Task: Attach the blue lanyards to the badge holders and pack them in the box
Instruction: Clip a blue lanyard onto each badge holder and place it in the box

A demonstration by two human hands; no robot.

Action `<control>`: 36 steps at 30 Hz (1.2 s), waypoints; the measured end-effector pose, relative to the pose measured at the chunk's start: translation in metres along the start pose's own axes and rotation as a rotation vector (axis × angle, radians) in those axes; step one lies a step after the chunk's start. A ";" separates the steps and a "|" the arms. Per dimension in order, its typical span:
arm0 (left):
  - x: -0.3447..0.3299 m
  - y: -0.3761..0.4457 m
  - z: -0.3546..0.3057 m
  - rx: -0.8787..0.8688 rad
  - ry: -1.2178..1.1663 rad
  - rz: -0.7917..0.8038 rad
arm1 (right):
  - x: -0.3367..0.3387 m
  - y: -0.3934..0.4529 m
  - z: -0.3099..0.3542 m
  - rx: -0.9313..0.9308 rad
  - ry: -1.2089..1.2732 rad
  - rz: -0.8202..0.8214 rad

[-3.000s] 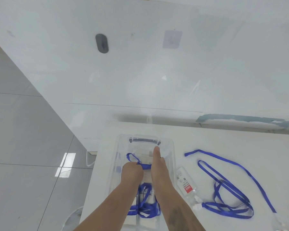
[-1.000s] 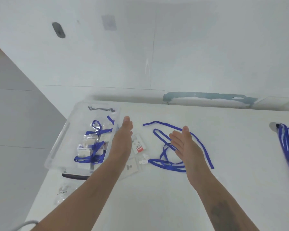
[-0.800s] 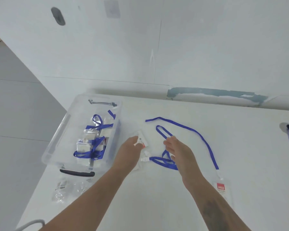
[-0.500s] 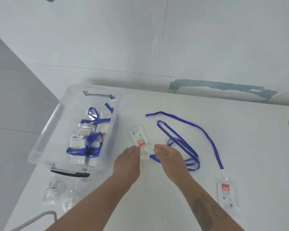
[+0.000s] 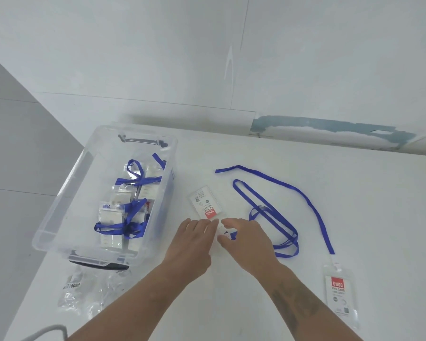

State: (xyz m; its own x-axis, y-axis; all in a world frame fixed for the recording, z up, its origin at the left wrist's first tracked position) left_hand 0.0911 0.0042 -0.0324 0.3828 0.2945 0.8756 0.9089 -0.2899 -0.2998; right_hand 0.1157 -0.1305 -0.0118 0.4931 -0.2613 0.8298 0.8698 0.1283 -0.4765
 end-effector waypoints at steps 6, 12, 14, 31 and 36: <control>0.031 -0.003 -0.017 -0.228 -0.049 -0.169 | 0.017 0.002 -0.011 0.037 0.098 -0.087; 0.087 -0.003 -0.054 -0.399 -0.055 -0.327 | 0.089 -0.016 -0.021 -0.006 0.502 -0.125; 0.108 -0.004 -0.067 -0.422 -0.059 -0.396 | 0.114 -0.024 -0.022 0.029 0.561 -0.168; 0.206 0.007 -0.066 0.216 -1.787 -0.198 | 0.179 -0.051 -0.024 0.220 0.985 -0.282; 0.220 0.017 -0.069 0.207 -1.799 -0.310 | 0.161 -0.052 0.006 0.314 0.405 -0.404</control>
State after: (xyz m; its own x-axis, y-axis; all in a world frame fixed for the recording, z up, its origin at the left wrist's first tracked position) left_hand 0.1795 0.0015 0.1810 -0.2164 0.8533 -0.4743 0.9232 0.0207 -0.3838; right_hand 0.1498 -0.1735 0.1484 0.1337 -0.6794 0.7215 0.9794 0.2020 0.0087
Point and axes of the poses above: each hand's wrist, its own y-axis towards the middle knuckle, its own x-axis out of the back of the hand, z = x × y, the point moved 4 cm from there along y, towards the middle knuckle, and after that the axes turned 12 degrees about -y, right-handed, at the moved point
